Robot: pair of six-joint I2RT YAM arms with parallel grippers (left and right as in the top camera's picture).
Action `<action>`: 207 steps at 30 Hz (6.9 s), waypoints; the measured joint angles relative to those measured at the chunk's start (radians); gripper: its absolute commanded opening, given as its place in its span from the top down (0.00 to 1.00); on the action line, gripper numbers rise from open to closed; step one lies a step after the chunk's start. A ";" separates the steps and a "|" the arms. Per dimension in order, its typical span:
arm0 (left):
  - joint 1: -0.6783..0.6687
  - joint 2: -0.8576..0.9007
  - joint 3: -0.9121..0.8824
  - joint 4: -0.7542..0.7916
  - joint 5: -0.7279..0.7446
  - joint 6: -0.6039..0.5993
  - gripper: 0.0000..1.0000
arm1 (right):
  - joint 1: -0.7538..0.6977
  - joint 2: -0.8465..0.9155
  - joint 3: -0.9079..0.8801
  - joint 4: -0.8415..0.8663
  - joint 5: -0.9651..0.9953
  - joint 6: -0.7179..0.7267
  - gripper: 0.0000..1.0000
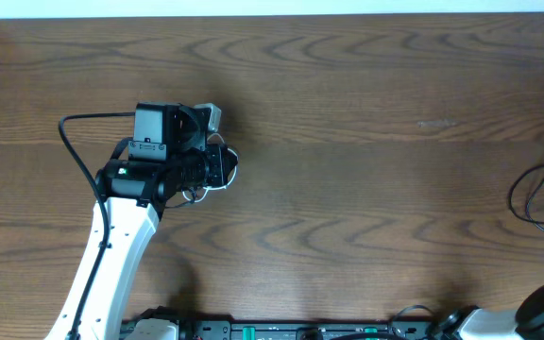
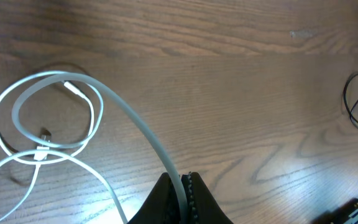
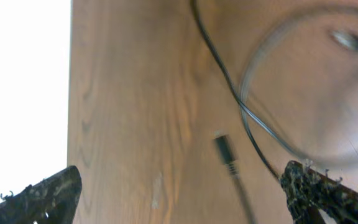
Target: Untangle cables
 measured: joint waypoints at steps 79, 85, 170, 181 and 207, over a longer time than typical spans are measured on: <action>0.000 -0.002 0.000 -0.023 0.000 0.000 0.92 | 0.309 -0.034 -0.631 -0.283 0.346 0.539 0.99; 0.000 -0.002 0.000 -0.022 0.000 0.000 0.92 | 0.309 -0.034 -0.690 -0.131 0.484 0.584 0.99; 0.000 -0.002 0.000 0.088 0.053 0.201 0.51 | 0.647 0.085 -0.604 1.041 -0.661 -0.531 0.01; 0.121 -0.002 0.003 0.391 0.033 0.054 0.45 | 0.886 0.083 -0.610 0.735 -0.814 -0.569 0.01; 0.193 -0.090 0.005 0.291 0.494 -0.052 0.46 | 1.469 0.327 -0.616 1.243 -0.350 -0.492 0.85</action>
